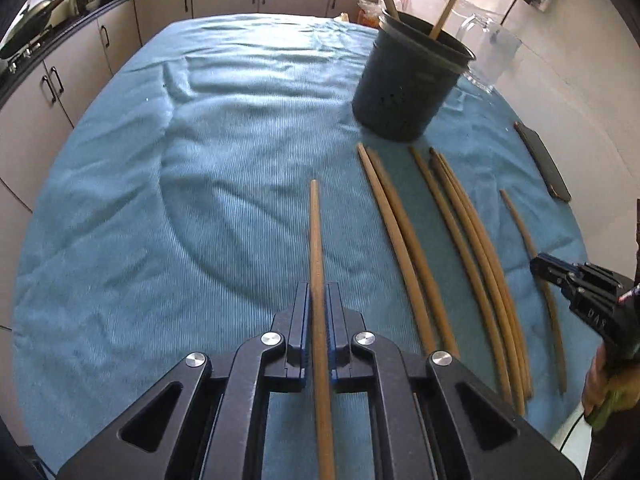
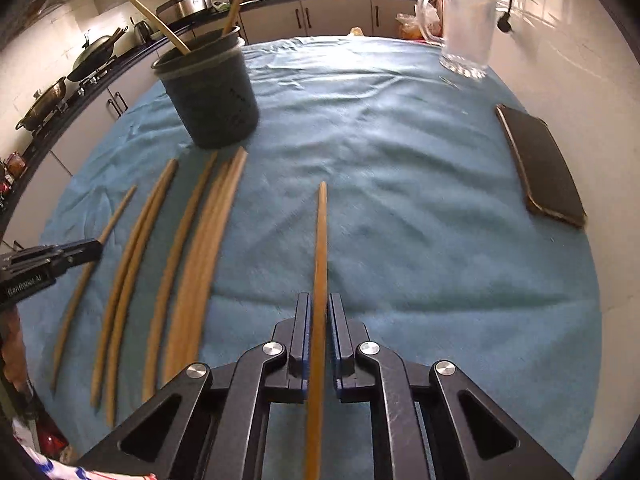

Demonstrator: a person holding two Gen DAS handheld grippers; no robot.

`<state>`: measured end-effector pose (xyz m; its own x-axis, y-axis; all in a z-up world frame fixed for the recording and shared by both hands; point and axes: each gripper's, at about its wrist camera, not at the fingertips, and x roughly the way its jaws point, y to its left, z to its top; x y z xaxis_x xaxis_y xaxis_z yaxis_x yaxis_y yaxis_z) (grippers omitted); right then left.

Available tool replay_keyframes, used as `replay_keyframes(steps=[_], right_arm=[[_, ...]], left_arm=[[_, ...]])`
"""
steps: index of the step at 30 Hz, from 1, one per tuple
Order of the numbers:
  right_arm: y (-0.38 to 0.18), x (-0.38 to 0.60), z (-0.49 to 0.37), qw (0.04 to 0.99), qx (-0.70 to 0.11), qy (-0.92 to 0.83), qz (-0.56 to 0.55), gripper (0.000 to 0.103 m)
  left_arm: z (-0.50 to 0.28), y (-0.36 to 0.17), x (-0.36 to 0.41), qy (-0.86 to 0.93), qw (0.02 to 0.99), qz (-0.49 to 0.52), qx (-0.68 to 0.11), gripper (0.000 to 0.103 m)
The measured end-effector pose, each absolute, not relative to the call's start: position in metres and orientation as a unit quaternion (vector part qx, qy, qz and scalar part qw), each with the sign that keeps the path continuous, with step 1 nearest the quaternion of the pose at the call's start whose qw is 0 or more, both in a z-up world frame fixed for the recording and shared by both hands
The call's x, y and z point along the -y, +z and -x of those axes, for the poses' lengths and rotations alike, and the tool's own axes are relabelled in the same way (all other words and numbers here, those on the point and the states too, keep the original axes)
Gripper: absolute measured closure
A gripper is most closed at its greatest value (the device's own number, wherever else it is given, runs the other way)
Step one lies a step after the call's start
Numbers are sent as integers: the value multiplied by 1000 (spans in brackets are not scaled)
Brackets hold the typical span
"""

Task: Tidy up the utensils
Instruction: 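Close the right gripper on a chopstick while the left gripper holds its chopstick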

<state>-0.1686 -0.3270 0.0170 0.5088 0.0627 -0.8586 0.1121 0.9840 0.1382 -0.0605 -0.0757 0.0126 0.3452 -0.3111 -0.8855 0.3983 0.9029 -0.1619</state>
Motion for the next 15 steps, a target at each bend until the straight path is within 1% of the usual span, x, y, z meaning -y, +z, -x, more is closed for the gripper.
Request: replay_keyframes(steps=[5, 7, 15], right_arm=[[17, 337, 167, 861, -499, -18, -100, 91], [18, 338, 161, 860, -499, -19, -104, 88], [20, 341, 127, 849, -520, -34, -92, 88]], left_arm=[[58, 18, 81, -216, 816, -52, -534, 95], [53, 16, 83, -212, 815, -54, -537, 94], [29, 14, 95, -206, 812, -56, -544, 94]])
